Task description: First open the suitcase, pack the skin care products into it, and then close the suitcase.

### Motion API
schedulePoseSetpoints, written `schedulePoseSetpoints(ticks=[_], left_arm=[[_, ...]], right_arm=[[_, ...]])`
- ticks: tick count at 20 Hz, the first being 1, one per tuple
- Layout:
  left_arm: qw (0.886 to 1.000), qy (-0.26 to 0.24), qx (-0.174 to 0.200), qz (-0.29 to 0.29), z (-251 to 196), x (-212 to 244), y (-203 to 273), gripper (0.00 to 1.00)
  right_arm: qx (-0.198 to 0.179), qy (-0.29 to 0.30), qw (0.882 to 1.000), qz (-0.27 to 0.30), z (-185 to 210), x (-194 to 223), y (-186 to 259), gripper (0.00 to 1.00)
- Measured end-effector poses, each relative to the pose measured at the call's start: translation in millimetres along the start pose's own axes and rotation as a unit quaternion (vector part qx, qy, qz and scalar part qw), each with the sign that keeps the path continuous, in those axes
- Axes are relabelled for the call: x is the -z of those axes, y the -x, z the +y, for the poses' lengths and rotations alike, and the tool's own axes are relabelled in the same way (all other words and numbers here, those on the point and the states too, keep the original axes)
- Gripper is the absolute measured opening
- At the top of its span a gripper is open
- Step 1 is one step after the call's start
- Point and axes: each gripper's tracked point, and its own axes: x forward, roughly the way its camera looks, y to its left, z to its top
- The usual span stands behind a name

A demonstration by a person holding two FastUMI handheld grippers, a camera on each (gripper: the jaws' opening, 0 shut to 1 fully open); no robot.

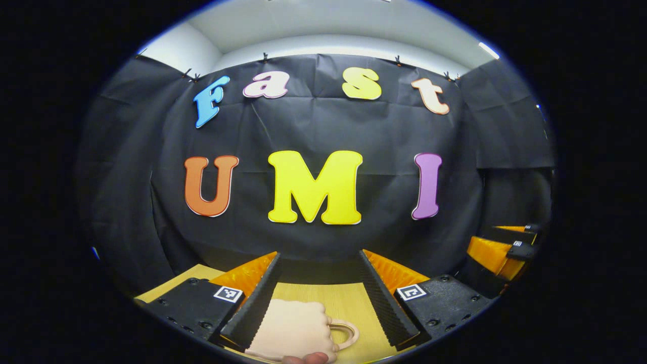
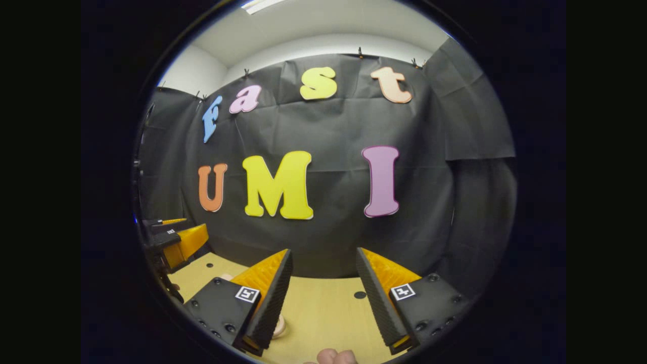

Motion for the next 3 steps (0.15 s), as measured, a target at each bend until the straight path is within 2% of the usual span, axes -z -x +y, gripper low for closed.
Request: schedulePoseSetpoints(ticks=[1,2,3], left_arm=[[1.0,0.0,-0.004,0.002,4.1,-0.7,0.3,0.95],[1.0,-0.001,-0.005,0.003,9.1,-0.9,-0.5,0.95],[1.0,0.002,-0.006,0.005,13.0,0.6,0.6,1.0]], right_arm=[[0.008,0.004,1.0,-0.006,4.1,-0.7,-0.7,0.74],[0.014,0.01,1.0,-0.01,9.5,-1.5,-0.2,0.76],[0.012,0.014,1.0,-0.016,17.3,-4.1,0.5,0.76]])
